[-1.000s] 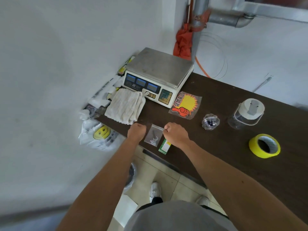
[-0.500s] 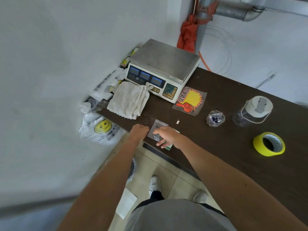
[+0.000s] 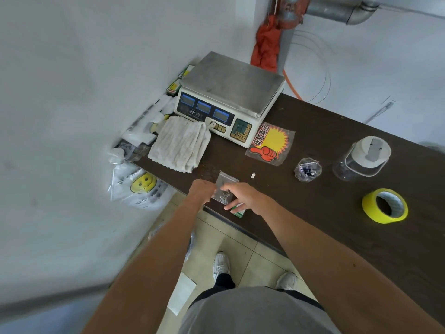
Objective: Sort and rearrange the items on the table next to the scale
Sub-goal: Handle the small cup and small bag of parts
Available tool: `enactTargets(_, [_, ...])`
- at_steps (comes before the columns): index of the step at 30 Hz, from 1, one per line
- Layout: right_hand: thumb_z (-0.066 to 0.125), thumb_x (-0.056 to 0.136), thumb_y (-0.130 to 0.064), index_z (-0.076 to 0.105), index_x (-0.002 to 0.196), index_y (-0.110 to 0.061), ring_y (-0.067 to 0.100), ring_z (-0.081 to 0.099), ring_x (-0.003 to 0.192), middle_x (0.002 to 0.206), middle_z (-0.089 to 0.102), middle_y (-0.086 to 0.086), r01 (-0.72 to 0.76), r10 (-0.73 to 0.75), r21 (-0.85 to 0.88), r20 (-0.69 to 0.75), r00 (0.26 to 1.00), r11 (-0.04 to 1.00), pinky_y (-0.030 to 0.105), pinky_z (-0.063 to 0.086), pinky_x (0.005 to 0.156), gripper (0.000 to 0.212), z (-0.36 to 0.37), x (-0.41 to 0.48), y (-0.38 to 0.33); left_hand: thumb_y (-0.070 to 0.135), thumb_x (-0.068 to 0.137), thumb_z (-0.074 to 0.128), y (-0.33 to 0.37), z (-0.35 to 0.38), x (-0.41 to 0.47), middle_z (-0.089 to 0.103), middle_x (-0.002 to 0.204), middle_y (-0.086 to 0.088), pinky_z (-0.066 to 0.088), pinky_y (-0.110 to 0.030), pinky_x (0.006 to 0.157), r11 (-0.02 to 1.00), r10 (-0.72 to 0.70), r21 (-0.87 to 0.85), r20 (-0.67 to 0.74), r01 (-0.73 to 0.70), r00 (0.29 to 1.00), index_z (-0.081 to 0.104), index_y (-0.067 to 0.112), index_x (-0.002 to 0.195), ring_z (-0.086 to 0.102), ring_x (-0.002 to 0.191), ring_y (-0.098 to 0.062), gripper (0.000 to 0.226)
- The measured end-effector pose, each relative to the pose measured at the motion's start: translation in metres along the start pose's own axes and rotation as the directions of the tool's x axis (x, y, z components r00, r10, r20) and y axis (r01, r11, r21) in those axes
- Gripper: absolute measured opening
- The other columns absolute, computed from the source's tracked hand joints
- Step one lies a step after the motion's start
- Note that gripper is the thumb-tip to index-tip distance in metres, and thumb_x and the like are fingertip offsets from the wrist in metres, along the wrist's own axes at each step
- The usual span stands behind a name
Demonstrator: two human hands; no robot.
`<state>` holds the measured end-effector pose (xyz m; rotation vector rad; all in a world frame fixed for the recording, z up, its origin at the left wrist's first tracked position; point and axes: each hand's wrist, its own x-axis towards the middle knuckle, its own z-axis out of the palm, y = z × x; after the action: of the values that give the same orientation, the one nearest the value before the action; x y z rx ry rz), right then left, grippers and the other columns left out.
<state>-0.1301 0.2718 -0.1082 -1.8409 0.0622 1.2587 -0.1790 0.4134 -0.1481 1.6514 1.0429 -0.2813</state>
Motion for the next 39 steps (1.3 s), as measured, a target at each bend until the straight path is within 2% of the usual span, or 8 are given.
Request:
enactTargets(4, [0.059, 0.093, -0.037, 0.05, 0.137, -0.014, 0.027, 0.075, 0.09, 0.134, 0.051, 0.003, 0.017, -0.018, 0.018, 0.016, 1.0, 1.0, 0.045, 0.06, 0.086, 0.05, -0.004, 0.001, 0.002, 0.008, 0.091, 0.06, -0.001, 0.004, 0.004, 0.065, 0.074, -0.003, 0.057, -0.031, 0.072, 0.999, 0.0, 0.048, -0.006, 0.0, 1.0, 0.074, 0.002, 0.099, 0.061, 0.065, -0.018, 0.017])
enactTargets(7, [0.059, 0.093, -0.038, 0.051, 0.135, -0.015, 0.024, 0.075, 0.086, 0.132, 0.054, 0.003, 0.027, -0.028, 0.042, 0.016, 0.999, 0.999, 0.04, 0.062, 0.08, 0.048, -0.013, 0.001, 0.002, 0.011, 0.092, 0.061, 0.008, 0.009, 0.002, 0.074, 0.098, -0.015, 0.056, -0.022, 0.064, 0.998, 0.012, 0.063, 0.001, -0.012, 1.0, 0.071, -0.003, 0.112, 0.065, 0.07, -0.017, 0.025])
enactTargets(10, [0.057, 0.095, -0.036, 0.051, 0.135, -0.011, 0.022, 0.074, 0.081, 0.135, 0.054, 0.003, 0.053, -0.05, 0.048, -0.046, 0.998, 0.997, 0.034, 0.061, 0.069, 0.048, -0.026, 0.001, -0.001, 0.014, 0.084, 0.064, 0.019, 0.009, 0.009, 0.076, 0.098, -0.011, 0.062, -0.034, 0.079, 0.999, -0.026, 0.042, -0.125, 0.031, 0.992, 0.075, 0.005, 0.096, 0.073, 0.085, -0.022, 0.018])
enactTargets(14, [0.057, 0.094, -0.029, 0.057, 0.114, -0.008, 0.022, 0.07, 0.072, 0.122, 0.065, 0.009, 0.07, -0.059, 0.053, -0.183, 0.981, 0.996, 0.04, 0.062, 0.078, 0.028, -0.051, 0.003, 0.0, 0.009, 0.085, 0.063, 0.048, 0.016, 0.006, 0.071, 0.093, -0.021, 0.059, -0.046, 0.086, 0.995, 0.029, -0.085, -0.151, -0.042, 0.988, 0.072, 0.002, 0.083, 0.071, 0.091, -0.032, 0.012])
enactTargets(21, [0.052, 0.097, -0.022, 0.053, 0.114, -0.009, 0.02, 0.067, 0.064, 0.113, 0.064, 0.01, 0.093, -0.062, 0.106, -0.265, 0.962, 0.99, 0.033, 0.057, 0.064, 0.022, -0.096, -0.017, 0.016, 0.006, 0.092, 0.061, 0.098, 0.069, -0.022, 0.07, 0.101, -0.013, 0.058, -0.039, 0.09, 0.964, 0.139, -0.228, 0.004, -0.134, 0.99, 0.069, 0.012, 0.097, 0.068, 0.093, -0.024, 0.011])
enactTargets(27, [0.052, 0.098, -0.025, 0.048, 0.134, -0.002, 0.019, 0.065, 0.058, 0.108, 0.06, 0.009, 0.081, -0.028, 0.142, -0.342, 0.939, 0.987, 0.031, 0.053, 0.053, 0.043, -0.138, -0.034, 0.04, 0.007, 0.091, 0.059, 0.118, 0.129, -0.049, 0.072, 0.109, -0.016, 0.057, -0.035, 0.08, 0.973, 0.184, -0.175, 0.199, -0.15, 0.963, 0.066, 0.006, 0.114, 0.071, 0.098, -0.028, 0.024])
enactTargets(33, [0.066, 0.09, -0.036, 0.064, 0.113, -0.004, 0.019, 0.069, 0.07, 0.102, 0.073, 0.012, 0.06, 0.017, 0.195, -0.37, 0.929, 0.979, 0.033, 0.059, 0.072, 0.039, -0.179, -0.064, 0.077, 0.005, 0.095, 0.052, 0.122, 0.183, -0.078, 0.073, 0.084, -0.009, 0.058, -0.035, 0.078, 0.991, 0.126, -0.088, 0.388, -0.099, 0.913, 0.067, 0.004, 0.105, 0.069, 0.071, -0.018, 0.018])
enactTargets(39, [0.063, 0.091, -0.019, 0.067, 0.105, -0.002, 0.018, 0.067, 0.064, 0.089, 0.072, 0.013, 0.045, 0.081, 0.298, -0.399, 0.913, 0.953, 0.028, 0.055, 0.062, 0.022, -0.205, -0.083, 0.122, 0.004, 0.094, 0.051, 0.117, 0.232, -0.094, 0.07, 0.097, -0.013, 0.057, -0.043, 0.084, 0.997, 0.07, 0.007, 0.463, -0.083, 0.883, 0.065, 0.01, 0.105, 0.067, 0.086, -0.025, 0.019])
